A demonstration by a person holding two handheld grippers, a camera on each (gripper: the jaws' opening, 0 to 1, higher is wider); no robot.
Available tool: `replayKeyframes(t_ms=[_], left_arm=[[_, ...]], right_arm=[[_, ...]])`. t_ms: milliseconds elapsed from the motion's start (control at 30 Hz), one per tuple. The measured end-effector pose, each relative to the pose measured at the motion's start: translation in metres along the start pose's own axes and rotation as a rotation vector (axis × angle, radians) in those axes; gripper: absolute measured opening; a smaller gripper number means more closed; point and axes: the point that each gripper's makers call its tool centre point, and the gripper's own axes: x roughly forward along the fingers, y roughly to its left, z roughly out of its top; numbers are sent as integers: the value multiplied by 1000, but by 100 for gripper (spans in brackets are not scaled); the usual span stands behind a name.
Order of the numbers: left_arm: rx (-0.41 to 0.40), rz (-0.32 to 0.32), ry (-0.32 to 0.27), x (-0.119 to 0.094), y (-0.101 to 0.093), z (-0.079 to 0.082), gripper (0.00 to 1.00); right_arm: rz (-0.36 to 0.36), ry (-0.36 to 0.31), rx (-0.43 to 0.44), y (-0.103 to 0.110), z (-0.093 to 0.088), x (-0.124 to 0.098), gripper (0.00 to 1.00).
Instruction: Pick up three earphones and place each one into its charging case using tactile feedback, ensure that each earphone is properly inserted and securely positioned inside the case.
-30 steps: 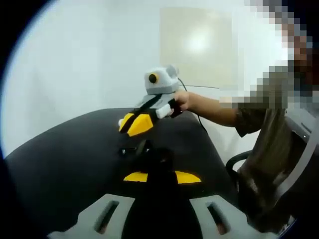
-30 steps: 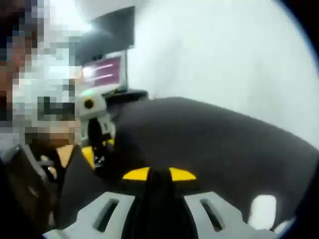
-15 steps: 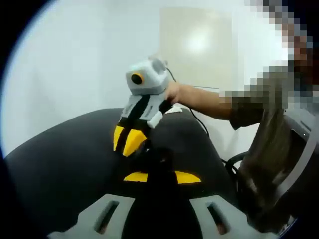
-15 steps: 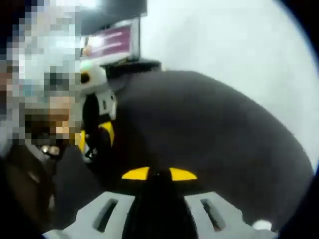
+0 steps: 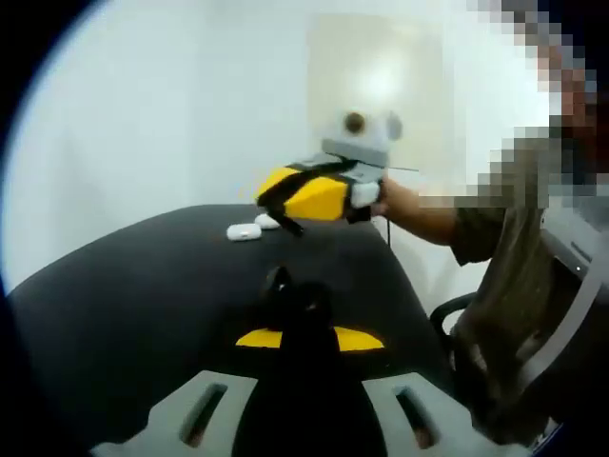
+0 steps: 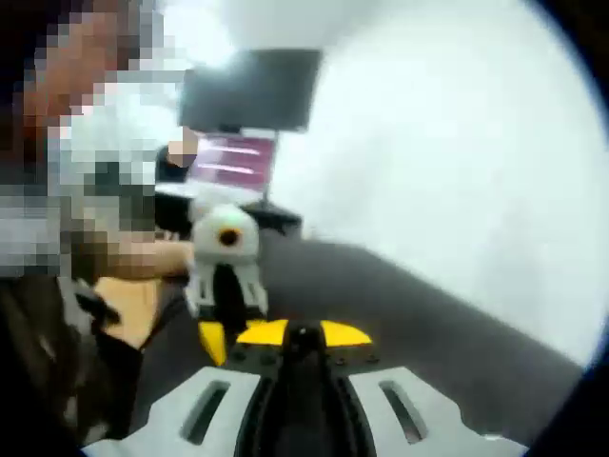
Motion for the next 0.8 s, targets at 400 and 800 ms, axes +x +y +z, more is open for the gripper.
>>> replayKeyframes(t_ms=[400,800], left_arm=[[-1,-3,1,-1,0,-1,15],[10,1,2,-1,-1,-1,15]], right_arm=[[-4,5,-398,23,-22,10,14],[-7,15,-581,32,-27,10,14]])
